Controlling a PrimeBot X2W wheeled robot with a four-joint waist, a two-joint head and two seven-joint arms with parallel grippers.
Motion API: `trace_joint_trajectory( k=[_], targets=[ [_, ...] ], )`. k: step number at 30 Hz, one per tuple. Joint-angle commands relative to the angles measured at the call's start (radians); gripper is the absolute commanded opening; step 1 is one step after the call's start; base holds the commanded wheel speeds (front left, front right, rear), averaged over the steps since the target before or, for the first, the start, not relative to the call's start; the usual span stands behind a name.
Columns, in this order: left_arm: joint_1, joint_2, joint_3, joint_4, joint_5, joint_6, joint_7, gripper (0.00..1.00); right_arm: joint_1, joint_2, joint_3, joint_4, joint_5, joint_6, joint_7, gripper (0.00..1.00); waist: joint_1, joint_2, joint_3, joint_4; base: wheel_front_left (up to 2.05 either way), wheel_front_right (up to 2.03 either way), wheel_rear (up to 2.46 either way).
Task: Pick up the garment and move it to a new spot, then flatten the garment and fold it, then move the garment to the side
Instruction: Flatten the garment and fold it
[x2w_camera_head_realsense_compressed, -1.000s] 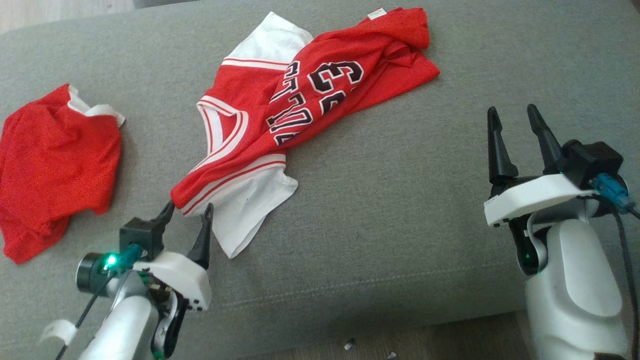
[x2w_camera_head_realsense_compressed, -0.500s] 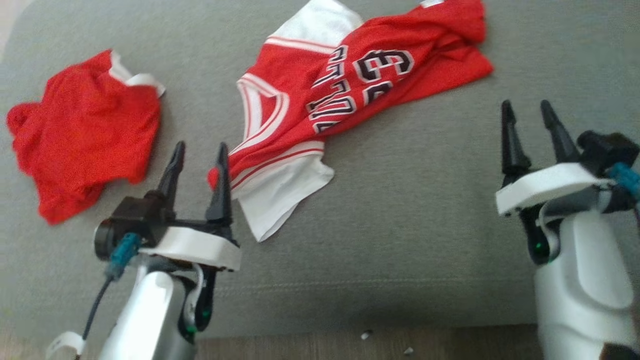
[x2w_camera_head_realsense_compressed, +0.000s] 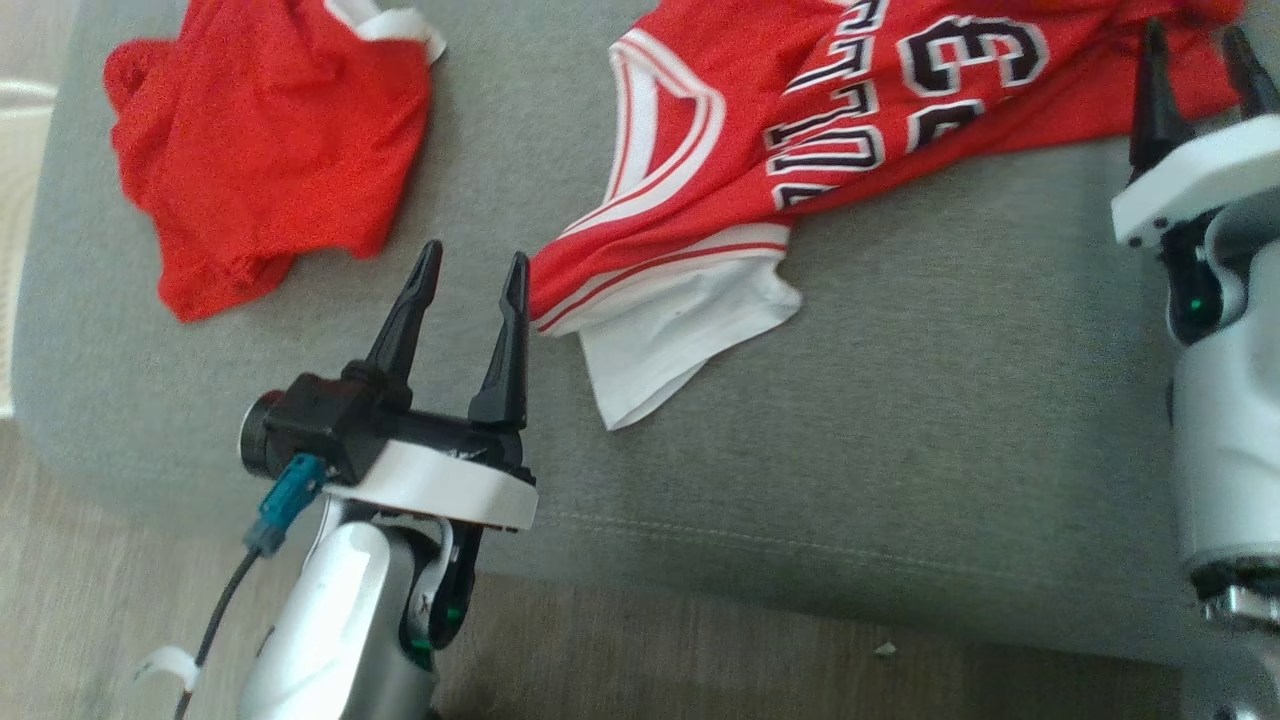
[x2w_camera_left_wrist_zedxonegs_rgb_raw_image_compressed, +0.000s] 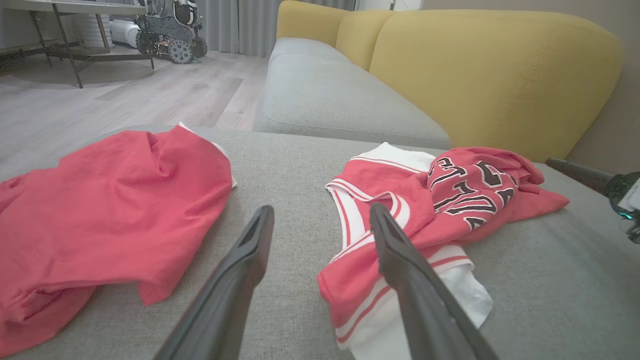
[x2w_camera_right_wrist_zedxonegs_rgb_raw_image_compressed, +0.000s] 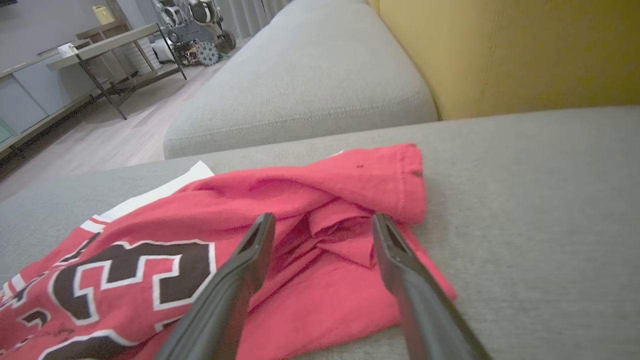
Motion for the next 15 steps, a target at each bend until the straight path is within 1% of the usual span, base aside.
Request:
trace_joint_trajectory(
  k=[1, 4, 8, 15],
  targets=[
    [-0.034, 0.004, 0.028, -0.039, 0.005, -0.008, -0.007, 1.0, -0.042, 0.001, 0.015, -0.002, 0.013, 0.006, 0.006, 1.0, -0.0001, 0.0, 0.048, 0.047, 0.0, 0.0, 0.0],
    [-0.04, 0.002, 0.024, -0.043, -0.002, -0.008, -0.008, 1.0, -0.09, -0.014, 0.013, 0.061, 0.03, 0.006, 0.016, 1.0, -0.0001, 0.0, 0.069, 0.061, 0.0, 0.0, 0.0],
    [-0.047, 0.002, 0.013, -0.047, -0.019, 0.0, -0.008, 1.0, -0.136, -0.038, 0.006, 0.13, 0.032, 0.006, 0.004, 1.0, -0.0001, 0.0, 0.085, 0.073, 0.0, 0.0, 0.0],
    [-0.052, 0.001, 0.007, -0.049, -0.03, 0.011, -0.008, 1.0, -0.188, -0.063, -0.036, 0.225, -0.012, 0.006, -0.043, 1.0, -0.0001, 0.0, 0.097, 0.078, 0.0, 0.0, 0.0]
  ],
)
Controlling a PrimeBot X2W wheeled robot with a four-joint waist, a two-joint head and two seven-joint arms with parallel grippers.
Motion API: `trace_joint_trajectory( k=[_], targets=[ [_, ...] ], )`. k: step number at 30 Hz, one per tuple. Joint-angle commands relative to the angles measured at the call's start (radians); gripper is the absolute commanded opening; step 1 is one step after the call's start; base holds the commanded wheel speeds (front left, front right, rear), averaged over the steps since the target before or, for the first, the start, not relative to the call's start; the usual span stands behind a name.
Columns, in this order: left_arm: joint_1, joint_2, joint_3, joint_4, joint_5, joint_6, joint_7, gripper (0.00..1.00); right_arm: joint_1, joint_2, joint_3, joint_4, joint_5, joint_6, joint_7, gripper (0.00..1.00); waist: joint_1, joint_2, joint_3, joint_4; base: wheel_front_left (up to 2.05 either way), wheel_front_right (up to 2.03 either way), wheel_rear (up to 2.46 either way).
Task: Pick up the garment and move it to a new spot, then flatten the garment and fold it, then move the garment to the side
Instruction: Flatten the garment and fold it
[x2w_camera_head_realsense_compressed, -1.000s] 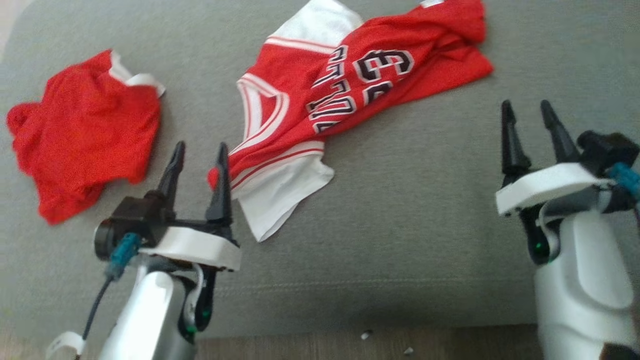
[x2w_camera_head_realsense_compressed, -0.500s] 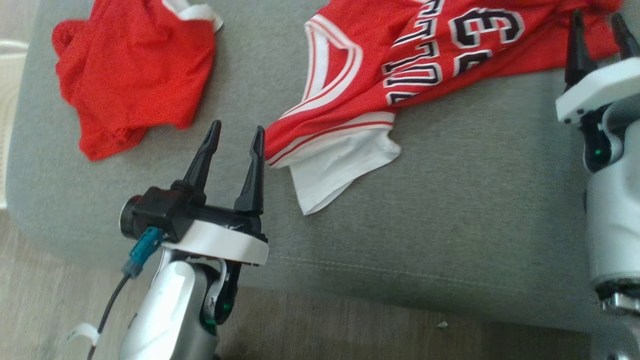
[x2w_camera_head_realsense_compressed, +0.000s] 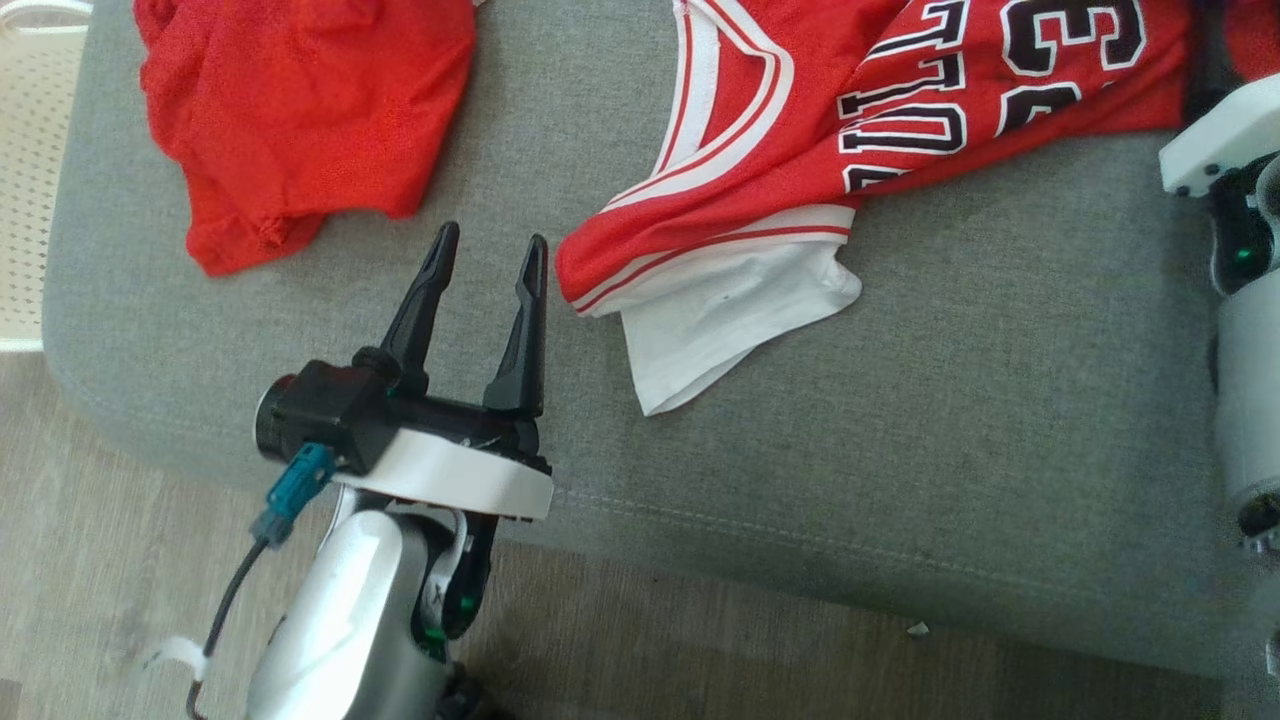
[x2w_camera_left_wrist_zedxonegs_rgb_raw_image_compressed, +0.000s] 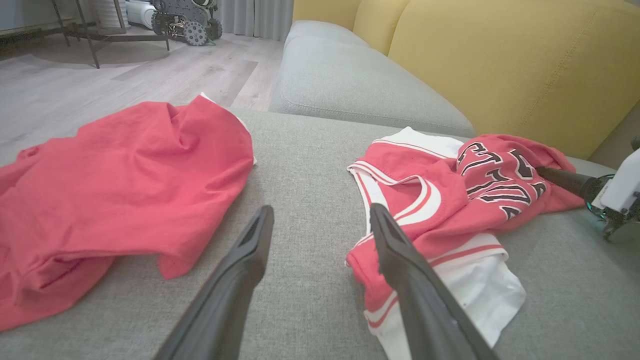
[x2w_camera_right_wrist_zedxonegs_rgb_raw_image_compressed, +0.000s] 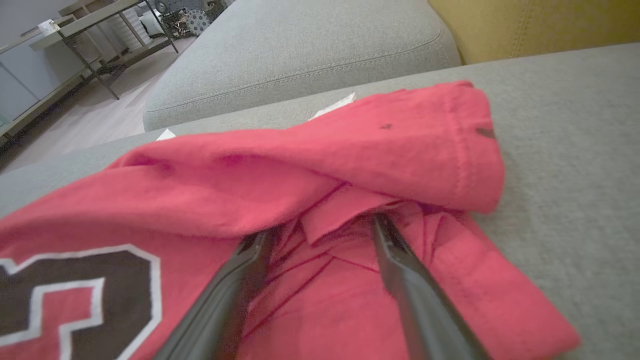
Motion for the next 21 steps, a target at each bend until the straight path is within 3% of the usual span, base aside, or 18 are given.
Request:
trace_joint_trajectory(
  k=[1, 11, 12, 14, 15, 21],
  targets=[
    [-0.025, 0.008, 0.029, -0.034, -0.011, 0.009, -0.006, 1.0, -0.025, 0.002, 0.007, -0.01, -0.022, 0.006, -0.018, 1.0, -0.0001, 0.0, 0.0, -0.002, 0.0, 0.0, 0.0],
    [-0.034, 0.008, 0.021, -0.026, -0.014, 0.012, -0.006, 1.0, -0.075, 0.001, -0.017, 0.068, -0.094, 0.006, -0.079, 0.97, -0.0001, 0.0, 0.002, -0.012, 0.0, 0.0, 0.0],
    [-0.036, 0.008, 0.021, -0.026, -0.015, 0.012, -0.006, 1.0, -0.081, 0.0, -0.02, 0.074, -0.098, 0.006, -0.083, 0.9, -0.0001, 0.0, 0.003, -0.012, 0.0, 0.0, 0.0],
    [-0.037, 0.008, 0.019, -0.026, -0.016, 0.013, -0.006, 1.0, -0.092, -0.001, -0.026, 0.087, -0.106, 0.006, -0.089, 0.05, -0.0001, 0.0, 0.005, -0.012, 0.0, 0.0, 0.0],
    [-0.037, 0.008, 0.019, -0.025, -0.016, 0.013, -0.006, 1.0, -0.097, -0.002, -0.027, 0.092, -0.112, 0.006, -0.091, 0.0, -0.0001, 0.0, 0.005, -0.012, 0.0, 0.0, 0.0],
    [-0.031, 0.008, 0.028, -0.015, -0.016, 0.017, -0.006, 1.0, -0.11, -0.005, -0.049, 0.12, -0.141, 0.006, -0.114, 0.0, -0.0001, 0.0, -0.012, -0.024, 0.0, 0.0, 0.0]
  ],
)
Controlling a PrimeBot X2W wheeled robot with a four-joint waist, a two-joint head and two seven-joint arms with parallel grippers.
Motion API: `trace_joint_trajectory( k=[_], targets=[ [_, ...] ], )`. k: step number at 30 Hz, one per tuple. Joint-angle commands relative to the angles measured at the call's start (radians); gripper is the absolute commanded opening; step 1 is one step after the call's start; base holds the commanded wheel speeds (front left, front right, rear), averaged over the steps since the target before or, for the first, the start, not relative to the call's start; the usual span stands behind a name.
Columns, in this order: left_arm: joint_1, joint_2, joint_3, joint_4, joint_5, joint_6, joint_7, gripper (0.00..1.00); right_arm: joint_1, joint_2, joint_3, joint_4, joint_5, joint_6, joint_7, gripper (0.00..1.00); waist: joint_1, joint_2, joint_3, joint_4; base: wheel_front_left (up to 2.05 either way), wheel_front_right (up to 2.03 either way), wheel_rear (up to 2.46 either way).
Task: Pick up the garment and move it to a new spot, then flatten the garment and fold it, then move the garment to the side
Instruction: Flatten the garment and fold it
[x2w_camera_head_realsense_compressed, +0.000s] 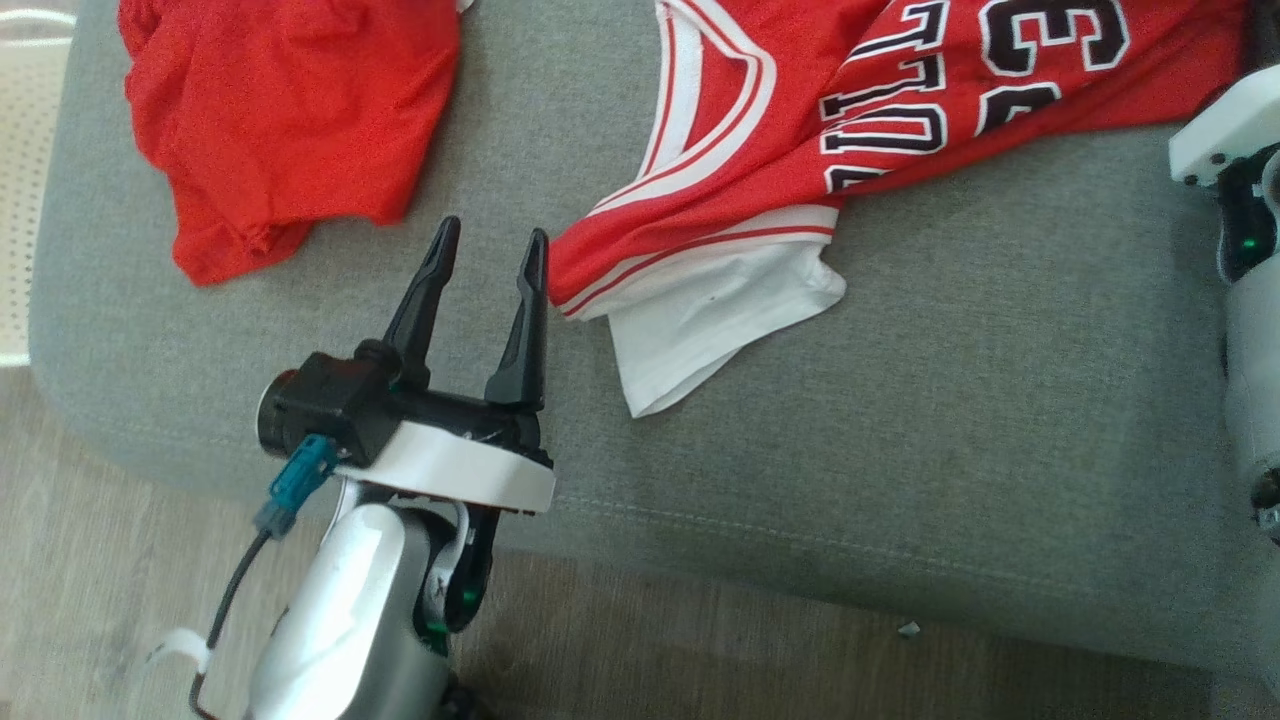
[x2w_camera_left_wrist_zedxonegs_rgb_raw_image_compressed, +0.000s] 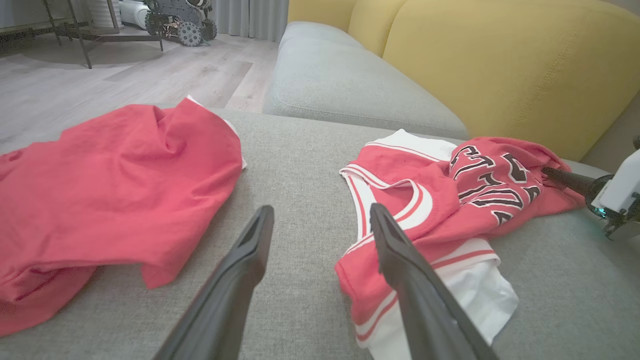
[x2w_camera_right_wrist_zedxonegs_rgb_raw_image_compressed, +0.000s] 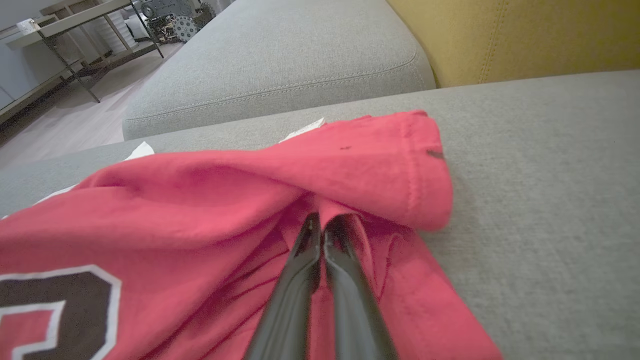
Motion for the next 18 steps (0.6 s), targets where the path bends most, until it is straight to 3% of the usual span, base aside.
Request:
trace_joint_trajectory(
  k=[1, 11, 18],
  targets=[
    [-0.013, 0.008, 0.038, -0.027, -0.006, 0.009, -0.006, 1.0, -0.026, 0.01, 0.015, -0.02, -0.019, 0.006, -0.018, 0.0, 0.0, 0.0, -0.012, -0.012, 0.0, 0.0, 0.0],
    [0.008, 0.008, 0.056, -0.017, -0.005, 0.007, -0.006, 1.0, -0.021, 0.015, 0.077, 0.002, -0.033, 0.006, -0.054, 0.0, 0.0, 0.0, -0.111, -0.081, 0.0, 0.0, 0.0],
    [0.051, 0.008, 0.088, -0.004, 0.007, 0.003, -0.006, 1.0, -0.015, 0.033, 0.224, 0.026, 0.036, 0.006, -0.03, 0.0, 0.0, 0.0, -0.216, -0.155, 0.0, 0.0, 0.0]
  ],
)
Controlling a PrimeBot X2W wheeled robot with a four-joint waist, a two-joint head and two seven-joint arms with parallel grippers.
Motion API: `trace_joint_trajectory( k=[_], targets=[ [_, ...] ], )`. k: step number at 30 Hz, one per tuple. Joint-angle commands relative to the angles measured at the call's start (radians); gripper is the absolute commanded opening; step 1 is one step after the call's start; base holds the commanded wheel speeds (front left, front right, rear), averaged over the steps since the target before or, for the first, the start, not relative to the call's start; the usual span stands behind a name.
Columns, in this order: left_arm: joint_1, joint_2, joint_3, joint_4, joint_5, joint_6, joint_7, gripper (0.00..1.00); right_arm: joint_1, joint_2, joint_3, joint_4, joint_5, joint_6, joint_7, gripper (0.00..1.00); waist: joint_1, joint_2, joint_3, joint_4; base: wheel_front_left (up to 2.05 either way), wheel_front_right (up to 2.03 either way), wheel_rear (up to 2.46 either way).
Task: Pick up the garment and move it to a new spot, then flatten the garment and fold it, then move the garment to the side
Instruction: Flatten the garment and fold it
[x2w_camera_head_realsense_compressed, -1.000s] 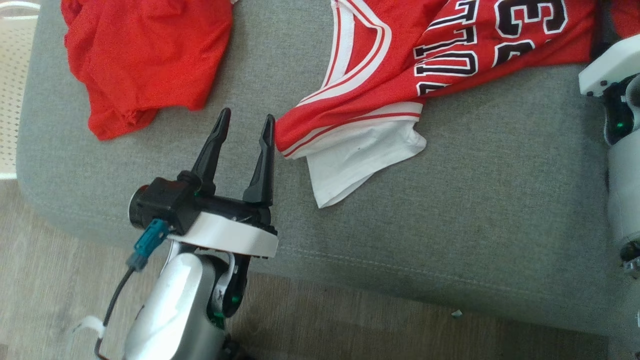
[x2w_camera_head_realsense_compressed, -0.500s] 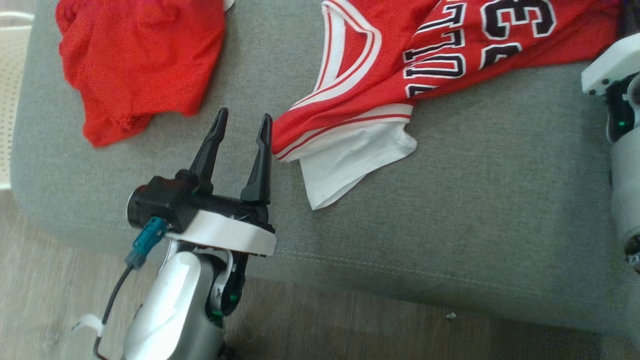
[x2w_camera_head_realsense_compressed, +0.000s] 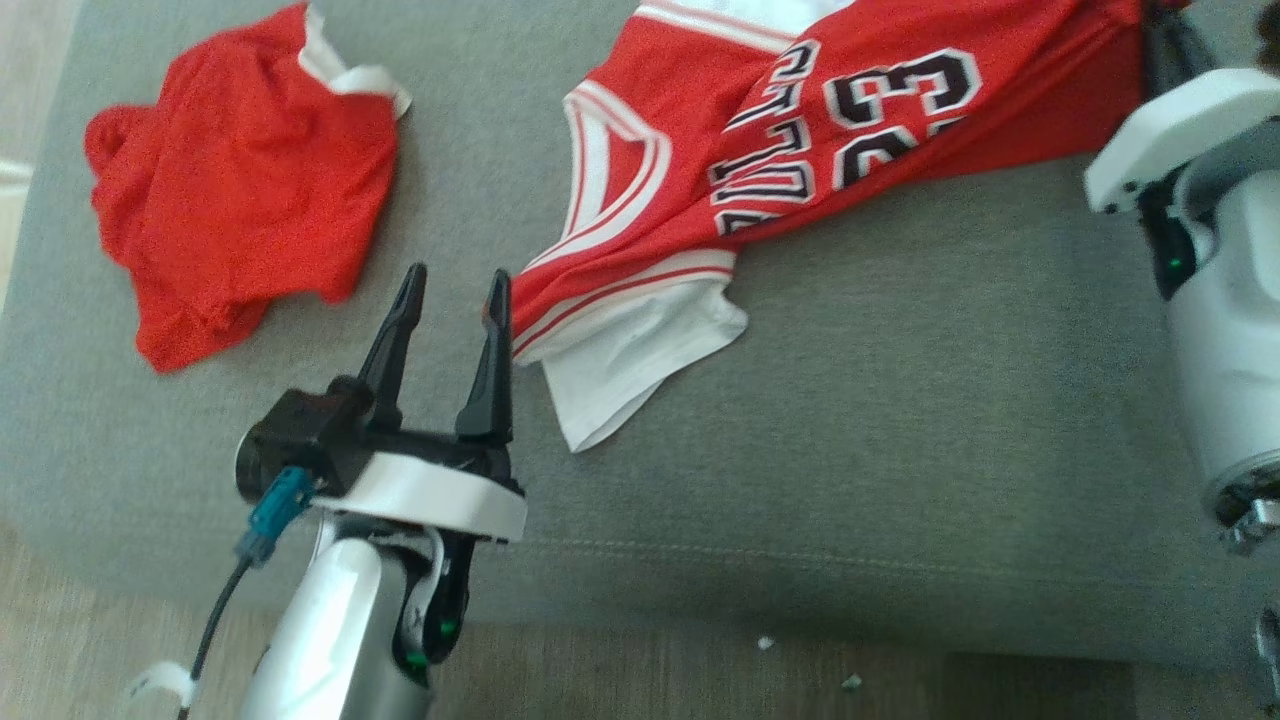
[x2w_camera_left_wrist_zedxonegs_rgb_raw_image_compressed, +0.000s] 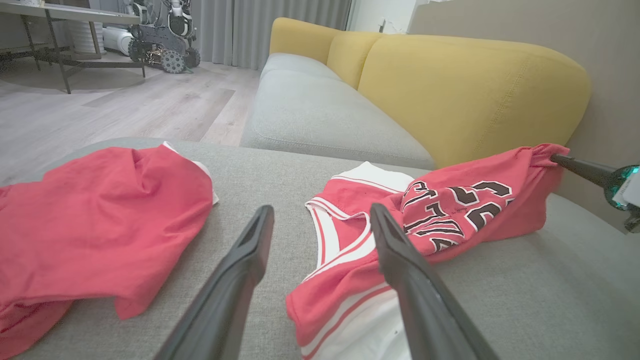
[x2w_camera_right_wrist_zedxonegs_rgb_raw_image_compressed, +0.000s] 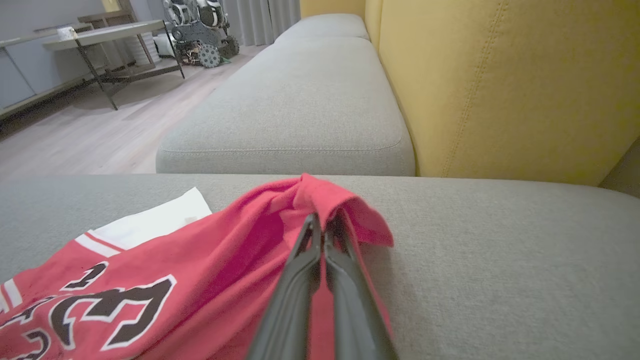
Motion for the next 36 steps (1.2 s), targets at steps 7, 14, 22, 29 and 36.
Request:
trace_joint_trajectory(
  k=[7, 14, 22, 29, 36],
  targets=[
    [0.053, 0.008, 0.063, -0.024, 0.012, 0.002, -0.006, 1.0, 0.008, -0.002, 0.228, -0.059, 0.151, 0.006, 0.081, 0.0, 0.0, 0.0, -0.147, -0.118, 0.0, 0.0, 0.0],
    [0.095, 0.008, 0.077, -0.034, 0.014, 0.004, -0.006, 1.0, 0.08, -0.119, 0.403, -0.261, 0.346, 0.006, 0.209, 0.0, 0.0, 0.0, -0.191, -0.168, 0.0, 0.0, 0.0],
    [0.098, 0.008, 0.075, -0.044, 0.019, -0.003, -0.006, 1.0, 0.2, -0.279, 0.466, -0.536, 0.505, 0.006, 0.422, 0.0, 0.0, 0.0, -0.175, -0.167, 0.0, 0.0, 0.0],
    [0.062, 0.008, 0.043, -0.042, 0.011, -0.008, -0.006, 1.0, 0.233, -0.354, 0.396, -0.702, 0.502, 0.006, 0.536, 0.0, 0.0, 0.0, -0.102, -0.091, 0.0, 0.0, 0.0],
    [0.012, 0.008, 0.002, -0.037, -0.006, -0.005, -0.006, 1.0, 0.136, -0.337, 0.326, -0.679, 0.406, 0.006, 0.578, 0.0, 0.0, 0.0, -0.011, 0.027, 0.0, 0.0, 0.0]
  ],
)
